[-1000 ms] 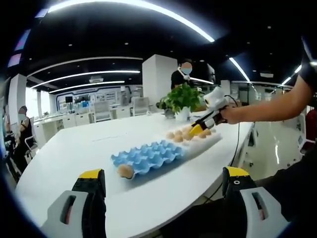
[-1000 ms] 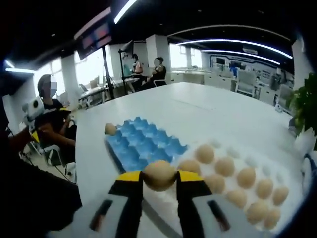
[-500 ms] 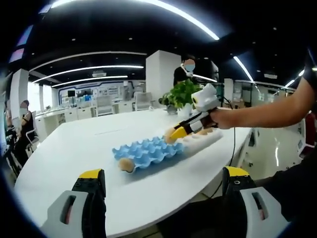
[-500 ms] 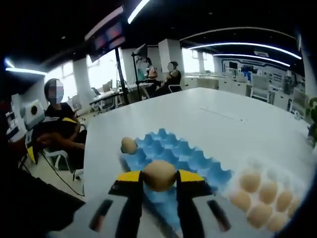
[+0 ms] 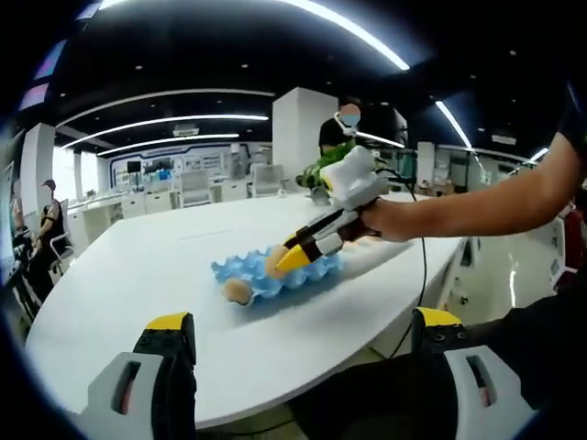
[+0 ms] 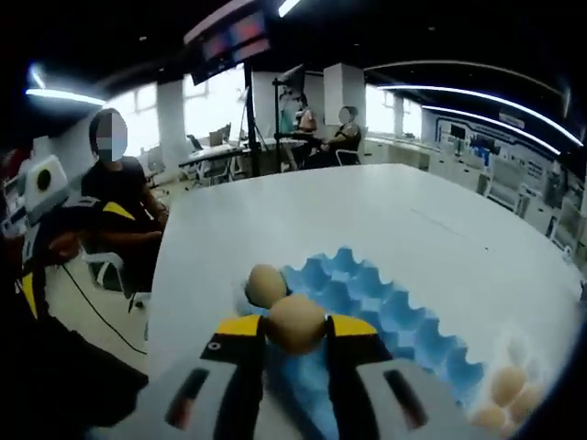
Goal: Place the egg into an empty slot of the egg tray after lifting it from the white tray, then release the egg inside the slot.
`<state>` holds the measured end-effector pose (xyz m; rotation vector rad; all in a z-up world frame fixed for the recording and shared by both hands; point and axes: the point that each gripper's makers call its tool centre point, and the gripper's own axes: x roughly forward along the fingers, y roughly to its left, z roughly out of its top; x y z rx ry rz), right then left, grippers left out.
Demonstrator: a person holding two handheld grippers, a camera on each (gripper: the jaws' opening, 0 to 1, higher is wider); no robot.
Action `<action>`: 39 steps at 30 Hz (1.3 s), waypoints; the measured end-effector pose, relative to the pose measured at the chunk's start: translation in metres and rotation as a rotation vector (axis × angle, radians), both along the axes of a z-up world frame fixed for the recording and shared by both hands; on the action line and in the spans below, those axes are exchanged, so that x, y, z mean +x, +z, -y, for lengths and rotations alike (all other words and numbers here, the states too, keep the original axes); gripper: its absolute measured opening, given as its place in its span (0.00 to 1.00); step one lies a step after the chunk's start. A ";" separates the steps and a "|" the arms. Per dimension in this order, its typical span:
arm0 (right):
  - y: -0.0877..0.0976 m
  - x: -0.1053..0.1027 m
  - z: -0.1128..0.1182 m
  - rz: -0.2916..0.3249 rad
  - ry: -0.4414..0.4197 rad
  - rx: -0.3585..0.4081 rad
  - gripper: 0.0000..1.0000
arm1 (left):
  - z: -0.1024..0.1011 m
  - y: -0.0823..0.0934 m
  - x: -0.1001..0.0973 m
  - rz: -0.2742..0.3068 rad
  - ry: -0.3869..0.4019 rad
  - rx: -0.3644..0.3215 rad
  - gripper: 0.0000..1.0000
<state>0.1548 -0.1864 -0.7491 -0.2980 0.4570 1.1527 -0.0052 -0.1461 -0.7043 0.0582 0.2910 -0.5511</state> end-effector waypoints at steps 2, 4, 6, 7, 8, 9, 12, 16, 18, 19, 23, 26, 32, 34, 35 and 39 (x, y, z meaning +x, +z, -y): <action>-0.004 -0.001 -0.004 0.003 0.023 -0.035 0.26 | -0.002 -0.003 -0.001 -0.008 0.005 0.005 1.00; -0.011 0.001 -0.007 0.043 0.058 -0.111 0.26 | -0.003 -0.005 -0.002 -0.014 0.006 0.008 1.00; -0.015 0.001 -0.011 0.025 0.062 -0.135 0.26 | -0.003 -0.005 -0.002 -0.016 0.006 0.009 1.00; -0.017 0.002 -0.012 0.016 0.067 -0.151 0.26 | -0.003 -0.006 -0.003 -0.017 0.006 0.009 1.00; -0.021 0.001 -0.012 0.007 0.077 -0.181 0.26 | -0.003 -0.006 -0.003 -0.018 0.005 0.010 1.00; -0.022 0.002 -0.013 0.018 0.091 -0.196 0.26 | -0.003 -0.007 -0.003 -0.020 0.007 0.012 1.00; -0.025 0.002 -0.016 0.031 0.113 -0.217 0.26 | -0.005 -0.010 -0.003 -0.029 0.010 0.028 1.00; -0.028 0.004 -0.016 0.042 0.129 -0.246 0.26 | -0.005 -0.013 -0.004 -0.038 0.009 0.027 1.00; -0.029 0.002 -0.016 0.049 0.137 -0.258 0.26 | -0.005 -0.013 -0.005 -0.040 0.008 0.031 1.00; -0.029 0.001 -0.015 0.056 0.140 -0.261 0.26 | -0.005 -0.014 -0.005 -0.041 0.007 0.034 1.00; -0.018 0.002 -0.015 0.076 0.136 -0.228 0.26 | -0.003 -0.015 -0.006 -0.045 0.000 0.038 1.00; -0.009 0.002 -0.013 0.080 0.124 -0.191 0.26 | -0.003 -0.014 -0.007 -0.043 -0.002 0.043 1.00; -0.010 -0.002 -0.004 0.087 0.123 -0.178 0.26 | -0.002 -0.015 -0.006 -0.043 -0.001 0.041 1.00; -0.006 -0.003 -0.004 0.067 0.109 -0.115 0.26 | -0.002 -0.015 -0.006 -0.042 -0.001 0.042 1.00; -0.003 -0.003 -0.003 0.055 0.098 -0.077 0.26 | -0.001 -0.014 -0.007 -0.042 0.001 0.038 1.00; 0.008 -0.001 0.009 0.051 0.053 0.022 0.26 | -0.002 -0.014 -0.009 -0.041 0.009 0.039 1.00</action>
